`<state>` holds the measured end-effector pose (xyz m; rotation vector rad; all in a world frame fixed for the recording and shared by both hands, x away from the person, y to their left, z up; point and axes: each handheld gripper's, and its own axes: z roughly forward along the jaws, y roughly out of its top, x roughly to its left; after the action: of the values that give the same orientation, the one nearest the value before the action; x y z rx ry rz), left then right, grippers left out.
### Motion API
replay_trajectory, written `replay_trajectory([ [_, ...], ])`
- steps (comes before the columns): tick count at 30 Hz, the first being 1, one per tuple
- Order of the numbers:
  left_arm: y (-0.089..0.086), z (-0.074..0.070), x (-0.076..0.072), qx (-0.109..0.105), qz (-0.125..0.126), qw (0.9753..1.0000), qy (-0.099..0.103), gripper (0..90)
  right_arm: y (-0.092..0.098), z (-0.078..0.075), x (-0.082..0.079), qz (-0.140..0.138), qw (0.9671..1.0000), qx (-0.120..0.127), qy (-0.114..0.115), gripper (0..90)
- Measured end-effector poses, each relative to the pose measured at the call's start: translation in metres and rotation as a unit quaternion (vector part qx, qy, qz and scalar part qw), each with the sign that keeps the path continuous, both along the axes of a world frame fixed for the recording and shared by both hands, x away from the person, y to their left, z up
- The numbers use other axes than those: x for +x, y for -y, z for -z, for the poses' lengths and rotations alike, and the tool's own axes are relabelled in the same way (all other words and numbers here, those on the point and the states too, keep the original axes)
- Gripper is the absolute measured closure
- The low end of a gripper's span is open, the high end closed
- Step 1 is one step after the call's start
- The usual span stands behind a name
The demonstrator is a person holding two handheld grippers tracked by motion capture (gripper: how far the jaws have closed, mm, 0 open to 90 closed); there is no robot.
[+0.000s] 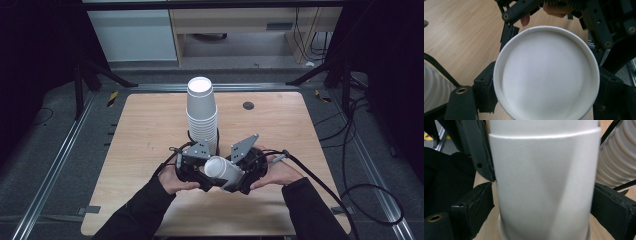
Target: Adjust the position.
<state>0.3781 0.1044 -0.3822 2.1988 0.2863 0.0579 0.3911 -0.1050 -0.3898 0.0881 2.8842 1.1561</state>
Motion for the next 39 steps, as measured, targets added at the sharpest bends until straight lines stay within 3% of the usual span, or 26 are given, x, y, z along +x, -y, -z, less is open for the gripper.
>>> replay_trajectory([
  [5, -0.009, 0.002, 0.001, 0.001, -0.010, 0.9999, -0.001, 21.7, 0.006, -0.007, 0.000, 0.008, 0.9998, 0.017, 0.002, 8.1],
  [11, -0.031, 0.005, 0.002, -0.006, -0.036, 0.9993, -0.003, 21.6, 0.018, -0.018, 0.002, 0.039, 0.9975, 0.057, 0.011, 9.6],
  [12, -0.038, 0.004, 0.001, -0.014, -0.049, 0.9987, -0.004, 21.6, 0.022, -0.019, 0.004, 0.053, 0.9960, 0.071, 0.012, 9.9],
  [16, -0.051, 0.000, 0.001, -0.028, -0.061, 0.9977, -0.001, 21.5, 0.027, -0.019, 0.005, 0.068, 0.9940, 0.085, 0.011, 10.0],
  [19, -0.064, -0.008, 0.000, -0.063, -0.078, 0.9949, 0.006, 21.5, 0.035, -0.017, 0.006, 0.086, 0.9895, 0.116, 0.004, 10.2],
  [21, -0.067, -0.010, 0.000, -0.069, -0.080, 0.9944, 0.008, 21.5, 0.037, -0.017, 0.006, 0.090, 0.9879, 0.127, 0.000, 10.1],
  [22, -0.072, -0.013, 0.000, -0.086, -0.087, 0.9925, 0.008, 21.5, 0.040, -0.015, 0.005, 0.095, 0.9844, 0.148, -0.008, 10.2],
  [25, -0.075, -0.015, 0.000, -0.100, -0.090, 0.9909, 0.008, 21.5, 0.043, -0.013, 0.004, 0.098, 0.9821, 0.160, -0.013, 10.2],
  [26, -0.077, -0.017, 0.000, -0.112, -0.091, 0.9895, 0.007, 21.5, 0.045, -0.011, 0.002, 0.103, 0.9794, 0.173, -0.016, 10.0],
  [27, -0.077, -0.017, 0.000, -0.112, -0.091, 0.9895, 0.007, 21.5, 0.045, -0.011, 0.002, 0.103, 0.9794, 0.173, -0.016, 10.0],
  [28, -0.078, -0.018, -0.001, -0.121, -0.091, 0.9885, 0.008, 21.5, 0.046, -0.008, 0.002, 0.104, 0.9763, 0.188, -0.025, 9.9],
  [34, -0.077, -0.023, -0.003, -0.131, -0.086, 0.9875, 0.013, 21.5, 0.046, -0.002, 0.002, 0.109, 0.9726, 0.203, -0.031, 10.6],
  [39, -0.073, -0.025, -0.005, -0.138, -0.080, 0.9870, 0.016, 21.5, 0.040, 0.003, 0.002, 0.099, 0.9717, 0.210, -0.044, 10.1],
])
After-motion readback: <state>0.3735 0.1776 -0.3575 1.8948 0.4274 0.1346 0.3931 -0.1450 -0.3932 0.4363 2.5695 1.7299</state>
